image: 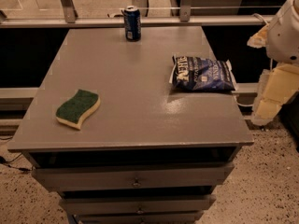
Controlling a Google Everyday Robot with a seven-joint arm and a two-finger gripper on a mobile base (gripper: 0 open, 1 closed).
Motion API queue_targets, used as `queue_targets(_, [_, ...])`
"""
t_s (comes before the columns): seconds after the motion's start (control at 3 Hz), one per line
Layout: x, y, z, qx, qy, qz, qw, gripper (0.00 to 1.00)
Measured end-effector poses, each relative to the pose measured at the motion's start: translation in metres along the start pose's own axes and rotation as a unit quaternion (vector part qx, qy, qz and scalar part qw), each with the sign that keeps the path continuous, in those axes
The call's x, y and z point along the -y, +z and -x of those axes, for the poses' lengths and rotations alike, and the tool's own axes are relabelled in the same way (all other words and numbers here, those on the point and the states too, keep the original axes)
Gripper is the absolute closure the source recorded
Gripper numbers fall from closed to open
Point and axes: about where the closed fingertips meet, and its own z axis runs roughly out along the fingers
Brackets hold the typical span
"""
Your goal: Move sponge near blue chip bag
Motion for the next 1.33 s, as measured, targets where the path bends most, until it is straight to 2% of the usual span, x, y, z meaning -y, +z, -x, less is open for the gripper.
queue_targets(0.33, [0.0,0.0,0.0,0.0,0.0,0.0,1.0,0.0])
queue_targets(0.67, [0.005,0.043,0.061,0.113,-0.037,0.039,0.9922,0.0])
queue_targets(1.0, [0.007,0.071,0.114,0.19,-0.072,0.062,0.9772,0.0])
queue_targets(1.33, [0.002,0.091,0.187,0.273,-0.111,0.084,0.9519,0.0])
